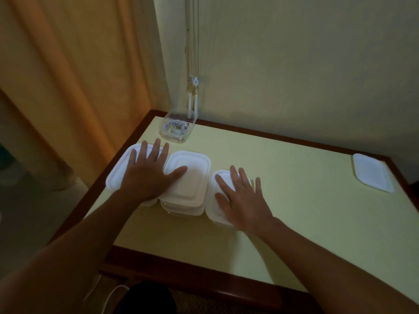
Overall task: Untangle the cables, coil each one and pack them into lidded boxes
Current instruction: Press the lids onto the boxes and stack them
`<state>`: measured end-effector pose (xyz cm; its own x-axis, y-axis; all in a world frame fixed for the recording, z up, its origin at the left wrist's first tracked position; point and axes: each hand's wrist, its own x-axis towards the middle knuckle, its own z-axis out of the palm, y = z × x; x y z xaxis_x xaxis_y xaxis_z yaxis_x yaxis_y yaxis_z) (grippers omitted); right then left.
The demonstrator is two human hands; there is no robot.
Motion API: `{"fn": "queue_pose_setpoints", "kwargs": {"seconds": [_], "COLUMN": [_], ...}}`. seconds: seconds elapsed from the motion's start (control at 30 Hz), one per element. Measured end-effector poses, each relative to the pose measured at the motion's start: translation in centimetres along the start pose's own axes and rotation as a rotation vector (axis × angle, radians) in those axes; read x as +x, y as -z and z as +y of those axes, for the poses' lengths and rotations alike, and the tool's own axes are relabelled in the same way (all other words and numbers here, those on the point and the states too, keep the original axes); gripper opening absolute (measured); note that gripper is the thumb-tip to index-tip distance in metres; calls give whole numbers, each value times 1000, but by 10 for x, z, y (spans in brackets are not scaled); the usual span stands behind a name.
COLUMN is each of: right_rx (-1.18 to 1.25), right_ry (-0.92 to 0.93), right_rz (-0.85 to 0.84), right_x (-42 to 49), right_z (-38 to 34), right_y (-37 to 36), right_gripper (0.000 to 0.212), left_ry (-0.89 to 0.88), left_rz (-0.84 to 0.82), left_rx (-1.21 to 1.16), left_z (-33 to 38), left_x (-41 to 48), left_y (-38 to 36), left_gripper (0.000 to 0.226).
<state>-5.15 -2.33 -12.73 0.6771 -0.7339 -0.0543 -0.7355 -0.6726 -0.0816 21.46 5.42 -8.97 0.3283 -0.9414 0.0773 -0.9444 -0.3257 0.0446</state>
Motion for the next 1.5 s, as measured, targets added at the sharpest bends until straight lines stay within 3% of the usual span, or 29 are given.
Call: {"fn": "queue_pose_setpoints", "kwargs": {"seconds": [0.6,0.7,0.8,0.9,1.0,1.07,1.27,1.37,1.5], "right_rx": [-72,0,256,348,377,323,72,77,263], "right_ry": [10,-1,-6,-14,-15,37,190,158,11], "right_rz": [-90,-65,66,206,225,199,-50,-92,10], "right_x": [-1,-2,4,43,104,145,217,227,224], "right_z": [-7,-7,-2,5,6,3,-26,-33,-31], "right_y": [5,6,13,28,45,50,47,40,36], "right_gripper": [75,75,63,49,42,42,66,57,32], "left_ry": [-1,10,5,11,21,22,21,23,24], "left_rz": [14,13,-8,-37,-43,-34,-20,-22,-23], "left_rx": [-69,-117,-112,-132,-134,-128,-123,-132,-132], "left_z": [-1,1,2,1,1,1,1,1,2], "left_x": [-2,-3,-3,-2,-2,-2,-3,-3,-3], "left_y": [-2,-1,-1,-2,-3,-4,-7,-6,-5], "left_gripper": [107,105,103,101,99,99,97,96,95]}}
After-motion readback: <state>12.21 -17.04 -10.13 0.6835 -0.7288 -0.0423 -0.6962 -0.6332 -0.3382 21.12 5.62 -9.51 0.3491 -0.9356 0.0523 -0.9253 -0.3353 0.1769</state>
